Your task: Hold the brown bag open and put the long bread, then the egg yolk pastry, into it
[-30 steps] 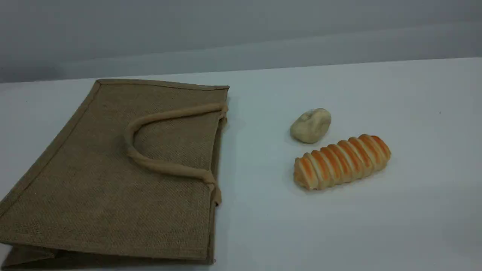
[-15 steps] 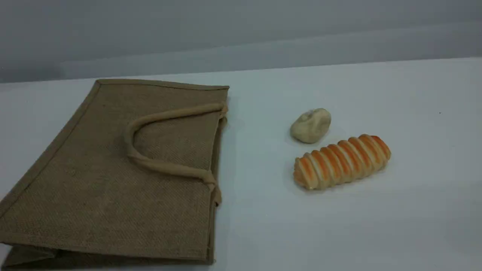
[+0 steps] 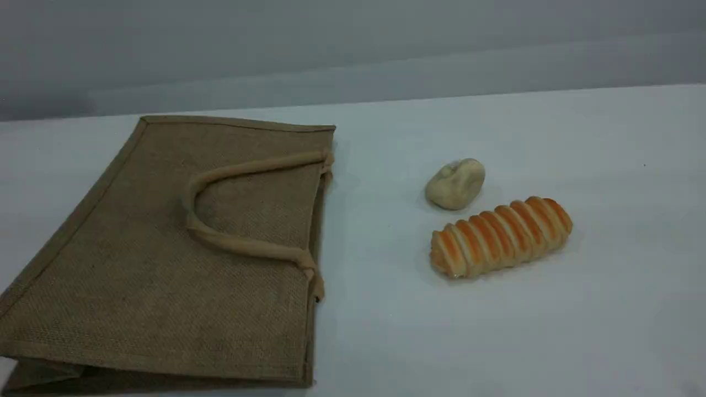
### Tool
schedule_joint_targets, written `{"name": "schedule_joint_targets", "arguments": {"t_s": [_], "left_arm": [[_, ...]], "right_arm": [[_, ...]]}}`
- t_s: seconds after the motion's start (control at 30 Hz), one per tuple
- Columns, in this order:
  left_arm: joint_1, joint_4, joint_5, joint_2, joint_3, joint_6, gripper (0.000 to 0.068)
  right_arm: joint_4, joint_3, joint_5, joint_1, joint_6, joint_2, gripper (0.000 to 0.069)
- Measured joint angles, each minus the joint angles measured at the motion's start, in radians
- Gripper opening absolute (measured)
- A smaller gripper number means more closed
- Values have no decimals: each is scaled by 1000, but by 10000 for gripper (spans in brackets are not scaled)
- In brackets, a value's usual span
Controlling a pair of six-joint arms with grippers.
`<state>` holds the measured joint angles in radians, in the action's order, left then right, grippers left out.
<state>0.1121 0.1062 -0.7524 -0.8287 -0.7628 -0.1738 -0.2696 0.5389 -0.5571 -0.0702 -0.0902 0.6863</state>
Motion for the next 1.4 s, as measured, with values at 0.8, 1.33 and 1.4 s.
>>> {"name": "schedule_joint_targets", "arguments": {"t_s": [0.8, 1.33, 1.4], "left_arm": [[0, -81, 255, -927, -265, -79, 562], [52, -165, 232, -1250, -506, -7, 527], [64, -162, 233, -1263, -528, -6, 527]], "right_arm": [[-234, 290, 161, 0, -134, 740, 477], [-297, 296, 183, 0, -193, 784, 477], [-297, 296, 183, 0, -193, 784, 477]]}}
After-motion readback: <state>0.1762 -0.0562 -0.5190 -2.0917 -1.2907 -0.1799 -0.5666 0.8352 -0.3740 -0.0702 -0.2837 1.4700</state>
